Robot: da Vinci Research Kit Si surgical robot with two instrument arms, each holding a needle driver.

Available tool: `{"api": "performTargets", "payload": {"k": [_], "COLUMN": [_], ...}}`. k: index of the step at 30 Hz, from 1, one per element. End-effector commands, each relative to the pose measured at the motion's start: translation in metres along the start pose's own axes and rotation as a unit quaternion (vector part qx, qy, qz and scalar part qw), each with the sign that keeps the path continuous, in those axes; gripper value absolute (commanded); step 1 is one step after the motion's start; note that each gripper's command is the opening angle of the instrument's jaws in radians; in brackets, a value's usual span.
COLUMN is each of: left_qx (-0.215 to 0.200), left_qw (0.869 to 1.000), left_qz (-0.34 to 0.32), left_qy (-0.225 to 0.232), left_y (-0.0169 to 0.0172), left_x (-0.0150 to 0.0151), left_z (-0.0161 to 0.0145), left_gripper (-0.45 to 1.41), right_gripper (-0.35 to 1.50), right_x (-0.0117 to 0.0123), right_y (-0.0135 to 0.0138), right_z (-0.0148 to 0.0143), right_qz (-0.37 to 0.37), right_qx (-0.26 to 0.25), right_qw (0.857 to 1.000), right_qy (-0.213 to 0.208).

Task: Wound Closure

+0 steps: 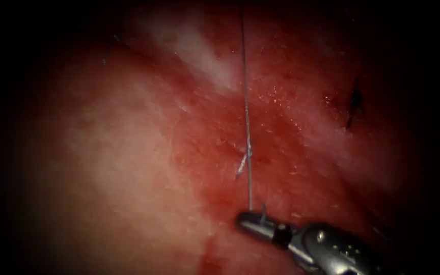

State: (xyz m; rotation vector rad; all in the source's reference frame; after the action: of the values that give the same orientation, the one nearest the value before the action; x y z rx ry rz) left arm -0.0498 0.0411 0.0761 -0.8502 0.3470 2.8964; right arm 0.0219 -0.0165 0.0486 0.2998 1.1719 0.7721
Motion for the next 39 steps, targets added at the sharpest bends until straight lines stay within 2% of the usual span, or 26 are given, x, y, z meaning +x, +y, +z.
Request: {"api": "performTargets", "payload": {"k": [1,19,29,33,34,35,37,38,39], "left_qx": [0.002,0.023,0.029,0.025,0.021,0.017,0.01,0.01,0.004], "left_qw": [1.0,0.999,0.999,0.999,0.999,0.999,0.999,0.999,1.0], "left_qz": [0.001,0.026,0.032,0.034,0.037,0.038,0.033,0.033,0.027], "left_qy": [-0.001,-0.027,-0.033,-0.023,-0.017,-0.011,0.001,0.001,0.01], "left_y": [-0.0003,-0.0015,-0.0024,-0.0017,-0.0012,-0.0009,-0.0004,-0.0004,-0.0001], "left_x": [0.0006,0.0022,0.0027,0.0026,0.0025,0.0025,0.0025,0.0025,0.0026], "left_z": [0.0009,0.003,0.0034,0.0035,0.0029,0.0025,0.0016,0.0016,0.0009], "left_gripper": [-0.45,-0.45,-0.45,-0.45,-0.45,-0.45,-0.45,-0.45,-0.45], "right_gripper": [-0.35,-0.35,-0.35,-0.35,-0.3,0.19,0.69,0.69,0.81], "right_x": [-0.0004,-0.0042,-0.0043,-0.0032,-0.0023,-0.0017,-0.0009,-0.0009,-0.0007], "right_y": [-0.0002,-0.0022,-0.0032,-0.0029,-0.0026,-0.0023,-0.0018,-0.0018,-0.0017], "right_z": [0.0008,0.0028,0.0027,0.0025,0.0023,0.0022,0.0019,0.0019,0.0018], "right_qz": [-0.001,-0.021,-0.022,-0.017,-0.012,-0.009,-0.006,-0.006,-0.004], "right_qx": [0.002,0.003,0.007,0.004,0.003,0.003,0.003,0.003,0.003], "right_qw": [1.0,1.0,0.999,1.0,1.0,1.0,1.0,1.0,1.0], "right_qy": [0.0,-0.022,-0.024,-0.024,-0.02,-0.019,-0.019,-0.019,-0.019]}}
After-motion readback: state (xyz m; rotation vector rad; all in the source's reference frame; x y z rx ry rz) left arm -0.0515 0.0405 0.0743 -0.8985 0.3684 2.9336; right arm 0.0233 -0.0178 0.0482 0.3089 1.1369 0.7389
